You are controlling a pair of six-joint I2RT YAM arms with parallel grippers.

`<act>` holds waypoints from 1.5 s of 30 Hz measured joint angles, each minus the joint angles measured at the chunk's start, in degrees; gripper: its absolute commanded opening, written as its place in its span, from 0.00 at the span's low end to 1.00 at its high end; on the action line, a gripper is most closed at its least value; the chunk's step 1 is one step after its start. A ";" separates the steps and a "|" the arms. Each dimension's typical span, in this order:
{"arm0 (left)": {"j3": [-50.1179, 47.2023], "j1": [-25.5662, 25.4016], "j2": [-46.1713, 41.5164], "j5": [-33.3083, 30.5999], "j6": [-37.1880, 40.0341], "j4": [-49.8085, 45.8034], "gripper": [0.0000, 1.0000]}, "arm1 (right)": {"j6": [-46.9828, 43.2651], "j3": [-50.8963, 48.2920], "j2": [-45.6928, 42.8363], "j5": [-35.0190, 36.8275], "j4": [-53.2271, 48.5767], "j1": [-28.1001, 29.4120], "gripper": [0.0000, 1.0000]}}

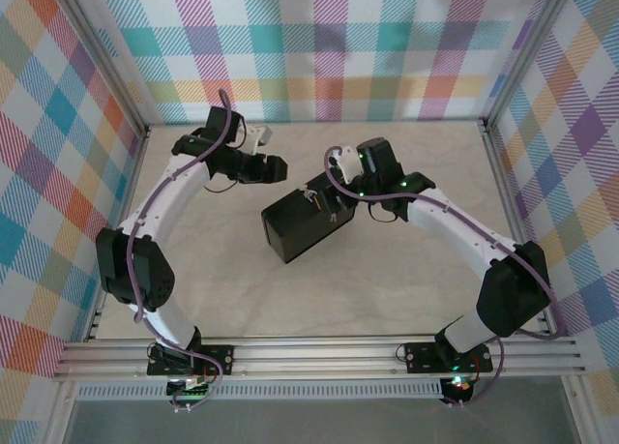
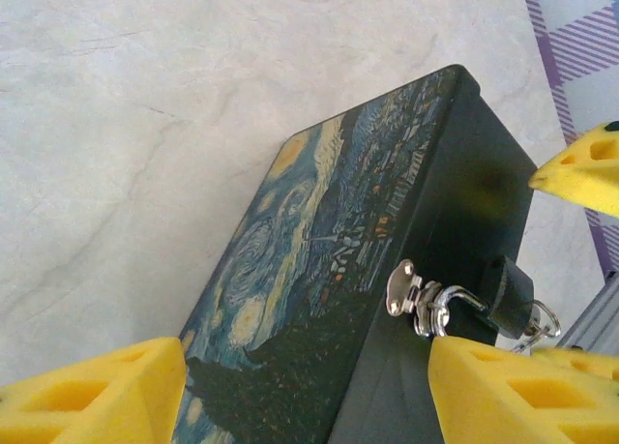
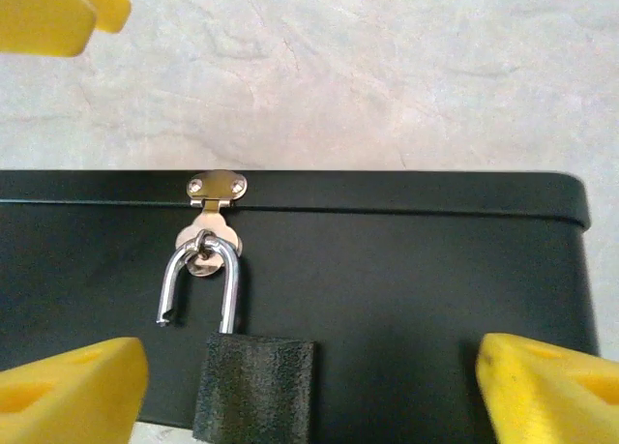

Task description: Unlock a padlock with a key

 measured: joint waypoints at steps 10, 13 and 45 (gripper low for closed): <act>-5.81 0.00 -3.63 -1.73 -1.46 2.49 0.65 | -5.14 1.57 0.79 -0.04 -4.79 0.02 0.65; -7.23 -0.11 -3.63 -1.29 -1.46 2.93 0.64 | -5.35 2.25 1.95 -0.44 -5.40 0.02 0.64; -7.85 -1.97 -3.63 0.22 -1.25 2.91 0.62 | -9.53 5.11 4.13 6.10 -8.66 3.17 0.49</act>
